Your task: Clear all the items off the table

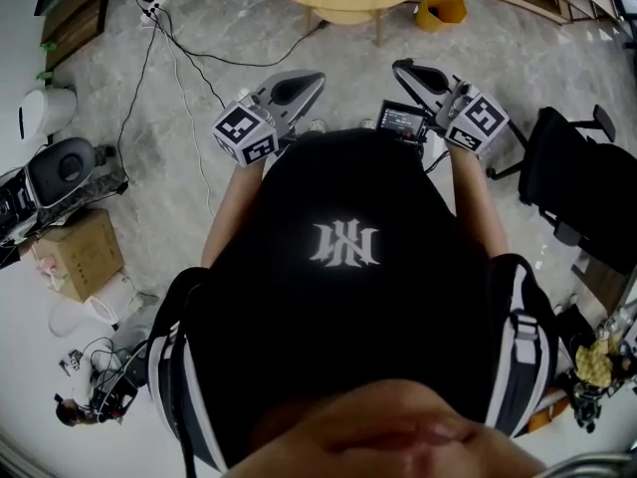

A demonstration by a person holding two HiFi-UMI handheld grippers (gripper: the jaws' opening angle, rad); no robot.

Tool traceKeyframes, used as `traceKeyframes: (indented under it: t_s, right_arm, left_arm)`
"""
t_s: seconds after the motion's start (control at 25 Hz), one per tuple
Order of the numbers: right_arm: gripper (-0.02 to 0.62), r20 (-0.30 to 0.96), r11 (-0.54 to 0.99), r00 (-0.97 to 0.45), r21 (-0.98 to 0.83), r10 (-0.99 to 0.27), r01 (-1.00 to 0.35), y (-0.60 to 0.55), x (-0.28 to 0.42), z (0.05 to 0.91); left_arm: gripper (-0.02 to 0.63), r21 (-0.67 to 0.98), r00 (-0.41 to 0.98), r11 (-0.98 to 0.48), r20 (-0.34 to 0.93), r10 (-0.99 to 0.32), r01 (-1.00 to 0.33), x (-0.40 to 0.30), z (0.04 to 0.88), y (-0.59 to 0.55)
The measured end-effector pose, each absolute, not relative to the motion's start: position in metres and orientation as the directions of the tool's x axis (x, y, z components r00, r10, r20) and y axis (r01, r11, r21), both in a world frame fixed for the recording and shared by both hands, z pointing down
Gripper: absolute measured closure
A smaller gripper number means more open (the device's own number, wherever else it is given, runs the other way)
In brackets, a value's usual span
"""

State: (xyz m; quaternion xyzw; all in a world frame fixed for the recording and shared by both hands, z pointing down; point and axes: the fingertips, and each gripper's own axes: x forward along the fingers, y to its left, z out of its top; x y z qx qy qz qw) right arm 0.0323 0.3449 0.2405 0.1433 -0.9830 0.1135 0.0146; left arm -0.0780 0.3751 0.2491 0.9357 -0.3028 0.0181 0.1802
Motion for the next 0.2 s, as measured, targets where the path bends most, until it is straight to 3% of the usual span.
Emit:
traceKeyframes:
  t_s: [0.2]
  right_arm:
    - [0.592,0.056,0.931,-0.958,-0.228,-0.280,-0.286,0.3410,0.0365,0.2419]
  left_arm:
    - [0.594,0.341,0.821,-0.751,0.151,-0.550,-0.566,-0.0722,0.2526,0.3781]
